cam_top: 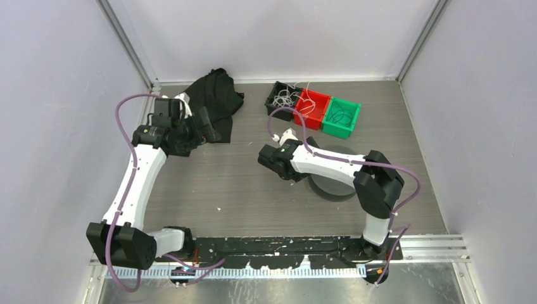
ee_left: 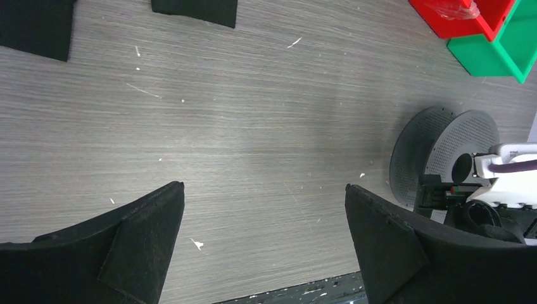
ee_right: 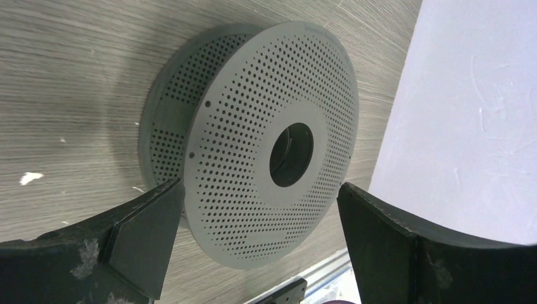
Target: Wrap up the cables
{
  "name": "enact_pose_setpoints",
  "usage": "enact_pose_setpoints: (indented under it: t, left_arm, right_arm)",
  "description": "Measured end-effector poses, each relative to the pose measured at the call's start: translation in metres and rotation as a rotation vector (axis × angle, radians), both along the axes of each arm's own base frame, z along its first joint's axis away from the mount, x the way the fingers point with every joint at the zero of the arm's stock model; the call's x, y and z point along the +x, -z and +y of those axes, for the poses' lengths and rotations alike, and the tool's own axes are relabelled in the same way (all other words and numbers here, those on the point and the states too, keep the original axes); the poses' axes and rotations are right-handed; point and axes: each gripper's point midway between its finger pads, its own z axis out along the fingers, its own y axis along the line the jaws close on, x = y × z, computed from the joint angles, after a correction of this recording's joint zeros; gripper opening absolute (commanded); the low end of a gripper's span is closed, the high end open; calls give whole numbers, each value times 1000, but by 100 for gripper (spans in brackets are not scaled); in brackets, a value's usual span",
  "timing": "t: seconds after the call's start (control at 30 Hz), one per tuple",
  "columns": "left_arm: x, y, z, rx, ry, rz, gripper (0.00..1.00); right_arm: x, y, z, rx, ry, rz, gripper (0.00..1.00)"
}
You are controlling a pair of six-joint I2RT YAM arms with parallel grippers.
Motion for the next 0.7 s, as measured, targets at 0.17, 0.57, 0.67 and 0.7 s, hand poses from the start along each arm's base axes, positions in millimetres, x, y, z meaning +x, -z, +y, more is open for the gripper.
enact_pose_setpoints:
  t: [0.17, 0.57, 0.67, 0.7]
  left_arm:
    - [2, 6, 3, -3, -11, 23, 100]
    - [1, 6, -4, -41, -4, 36, 100]
    - [0, 9, -4, -45, -1, 44, 100]
    - [-1, 11, -5, -47, 0, 49, 100]
  right_arm:
    - [-4, 12, -9, -65, 4, 24, 92]
    - [-10, 29, -21, -136, -3, 59, 93]
    - [-11, 33, -22, -144, -4, 61, 92]
    - [-11, 35, -24, -153, -4, 67, 91]
